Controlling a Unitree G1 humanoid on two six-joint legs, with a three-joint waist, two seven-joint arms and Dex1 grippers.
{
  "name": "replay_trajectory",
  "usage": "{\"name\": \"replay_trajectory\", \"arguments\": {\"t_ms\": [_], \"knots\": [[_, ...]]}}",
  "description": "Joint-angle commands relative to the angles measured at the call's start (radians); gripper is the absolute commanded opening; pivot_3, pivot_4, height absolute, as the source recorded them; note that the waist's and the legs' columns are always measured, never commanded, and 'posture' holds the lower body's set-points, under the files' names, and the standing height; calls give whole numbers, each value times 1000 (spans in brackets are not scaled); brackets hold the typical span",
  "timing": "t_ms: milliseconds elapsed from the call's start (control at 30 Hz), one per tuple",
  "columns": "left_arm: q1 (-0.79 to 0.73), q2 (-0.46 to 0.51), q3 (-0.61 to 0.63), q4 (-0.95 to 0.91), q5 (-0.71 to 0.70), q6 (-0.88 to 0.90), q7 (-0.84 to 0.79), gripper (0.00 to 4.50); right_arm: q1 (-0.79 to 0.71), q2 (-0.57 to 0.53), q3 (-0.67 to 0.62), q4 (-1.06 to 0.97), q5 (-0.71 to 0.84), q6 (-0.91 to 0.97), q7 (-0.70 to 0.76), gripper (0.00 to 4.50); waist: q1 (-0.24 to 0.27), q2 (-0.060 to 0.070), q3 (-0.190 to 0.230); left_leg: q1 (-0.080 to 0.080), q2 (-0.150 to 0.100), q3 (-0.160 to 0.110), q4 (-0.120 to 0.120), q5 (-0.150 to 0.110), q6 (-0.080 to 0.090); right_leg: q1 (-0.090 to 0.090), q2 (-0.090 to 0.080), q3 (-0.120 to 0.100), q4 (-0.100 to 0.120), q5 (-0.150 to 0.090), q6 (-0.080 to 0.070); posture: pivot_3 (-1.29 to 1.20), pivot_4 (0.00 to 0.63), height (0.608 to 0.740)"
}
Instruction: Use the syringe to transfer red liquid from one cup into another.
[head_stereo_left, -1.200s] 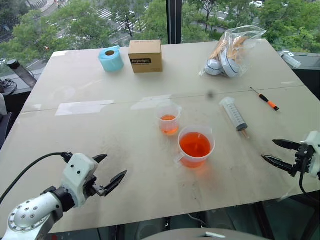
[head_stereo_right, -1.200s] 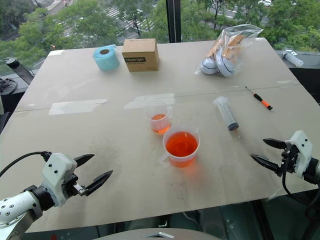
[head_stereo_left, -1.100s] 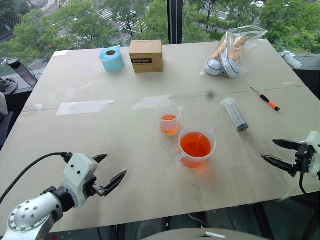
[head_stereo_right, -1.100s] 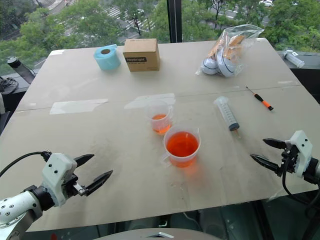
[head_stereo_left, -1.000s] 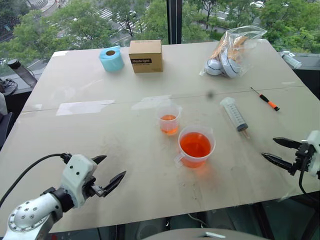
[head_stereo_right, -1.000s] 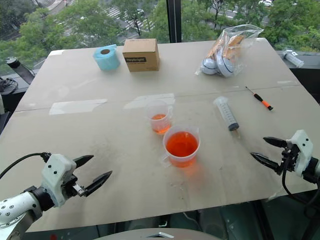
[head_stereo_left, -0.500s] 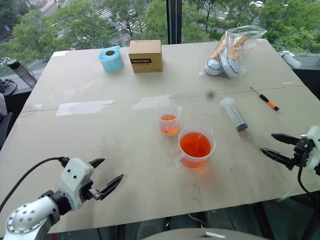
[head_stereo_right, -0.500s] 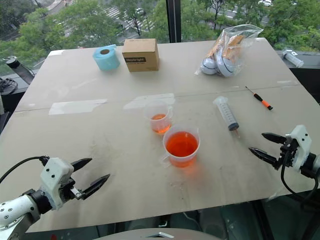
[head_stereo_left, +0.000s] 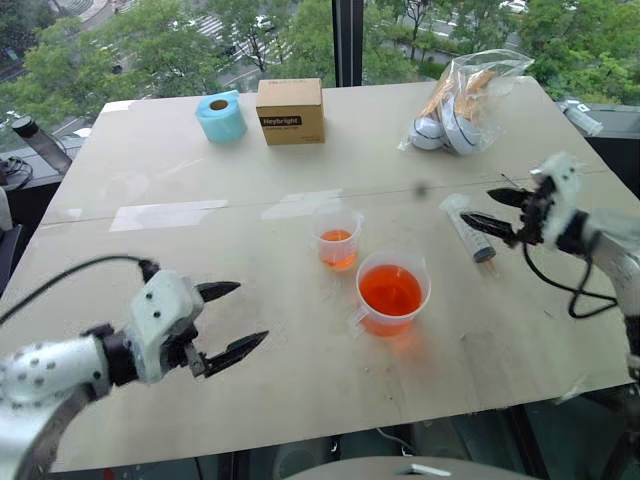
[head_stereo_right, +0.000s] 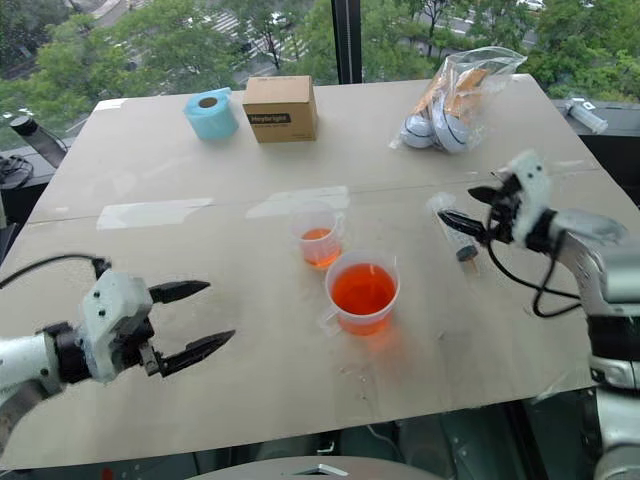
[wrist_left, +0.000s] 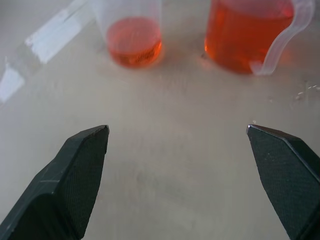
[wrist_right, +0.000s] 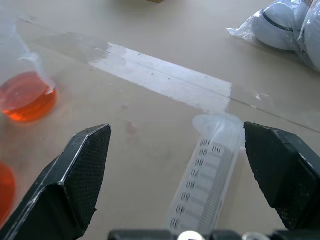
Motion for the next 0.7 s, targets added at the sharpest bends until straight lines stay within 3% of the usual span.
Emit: {"name": "replay_trajectory", "arguments": {"t_ms": [33, 167, 400, 567, 700], "knots": [[-168, 107, 10, 7, -158, 101, 1, 4500, -119, 16, 61, 63, -59, 104, -71, 4475, 0, 0, 0, 0, 0, 0, 0, 0, 0, 0, 0, 0, -1, 0, 0, 0, 150, 740], [-433, 204, -99, 62, -232, 175, 29, 4500, -273, 47, 201, 144, -159, 326, -162, 4475, -5, 0, 1, -5, -1, 0, 0, 0, -1, -4, 1, 0, -1, 0, 0, 0, 150, 740], [-717, 196, -246, 123, -299, 257, 81, 4500, -468, 145, 236, 380, -212, 497, -230, 4475, -7, -2, 3, -17, -1, 1, 0, 2, -3, -17, 5, 0, 5, 1, 1, 0, 150, 740], [-774, 172, -275, 123, -315, 282, 95, 4500, -590, 187, 302, 579, -264, 562, -234, 4475, -11, -2, 3, -15, -1, 5, 1, 2, -3, -17, 10, 1, 5, 1, 2, 0, 150, 740], [-758, 130, -242, 120, -410, 313, 108, 4500, -680, 216, 360, 744, -300, 591, -203, 4475, -12, -3, 3, -15, -1, 5, 1, 2, -3, -18, 10, 1, 5, 1, 2, 0, 150, 740]]}}
